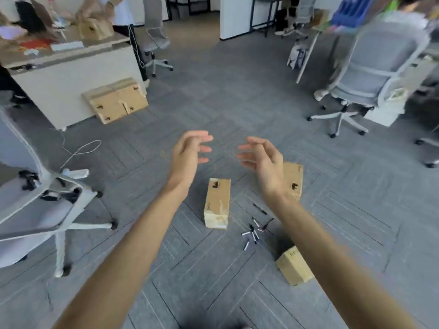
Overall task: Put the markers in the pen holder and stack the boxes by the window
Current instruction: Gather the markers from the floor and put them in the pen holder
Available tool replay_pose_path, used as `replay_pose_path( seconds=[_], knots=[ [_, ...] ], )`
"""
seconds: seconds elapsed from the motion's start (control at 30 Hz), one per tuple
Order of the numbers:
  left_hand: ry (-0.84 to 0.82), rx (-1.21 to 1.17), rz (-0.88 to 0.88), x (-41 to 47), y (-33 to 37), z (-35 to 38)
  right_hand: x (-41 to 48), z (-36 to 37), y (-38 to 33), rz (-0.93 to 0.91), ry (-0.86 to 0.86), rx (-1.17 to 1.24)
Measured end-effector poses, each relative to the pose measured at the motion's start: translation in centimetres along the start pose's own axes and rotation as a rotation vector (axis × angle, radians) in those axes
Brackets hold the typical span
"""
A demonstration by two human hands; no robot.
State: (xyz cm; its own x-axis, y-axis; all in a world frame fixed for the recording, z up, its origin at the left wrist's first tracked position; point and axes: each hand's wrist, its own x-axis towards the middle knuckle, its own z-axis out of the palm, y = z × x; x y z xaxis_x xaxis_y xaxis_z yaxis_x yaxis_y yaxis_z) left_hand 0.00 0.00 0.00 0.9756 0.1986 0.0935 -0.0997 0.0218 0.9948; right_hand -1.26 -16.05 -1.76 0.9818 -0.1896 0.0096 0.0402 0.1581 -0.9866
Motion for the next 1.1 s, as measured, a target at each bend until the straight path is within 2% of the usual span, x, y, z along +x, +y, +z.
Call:
replay_pose_path(
  seconds=[0.1,0.4,0.67,0.8,0.9,1.03,1.1],
  knots=[
    [-0.08,0.039,-0.117,1.0,-3.0,3.7,1.1,-3.8,2.6,0.088,0.117,-0.049],
    [-0.306,0.149,-0.369,7.5,-15.6,11.6,6.4,-10.9,12.8,0.324,0.254,-0.223],
    [-0.328,0.313,-0.528,14.6,-30.0,13.3,13.0,-13.1,24.9,0.515,0.432,-0.214],
    [-0.307,0.383,-0.546,15.8,-41.2,13.5,15.8,-15.6,34.8,0.546,0.51,-0.161],
    [-0.299,0.417,-0.577,14.8,-52.5,14.0,18.1,-18.3,44.8,0.576,0.555,-0.093],
    [-0.33,0.483,-0.598,13.5,-69.1,15.2,20.4,-22.2,61.3,0.622,0.577,-0.054],
    [-0.366,0.556,-0.553,12.7,-77.3,15.7,20.6,-24.1,69.5,0.668,0.566,-0.106]
  ],
)
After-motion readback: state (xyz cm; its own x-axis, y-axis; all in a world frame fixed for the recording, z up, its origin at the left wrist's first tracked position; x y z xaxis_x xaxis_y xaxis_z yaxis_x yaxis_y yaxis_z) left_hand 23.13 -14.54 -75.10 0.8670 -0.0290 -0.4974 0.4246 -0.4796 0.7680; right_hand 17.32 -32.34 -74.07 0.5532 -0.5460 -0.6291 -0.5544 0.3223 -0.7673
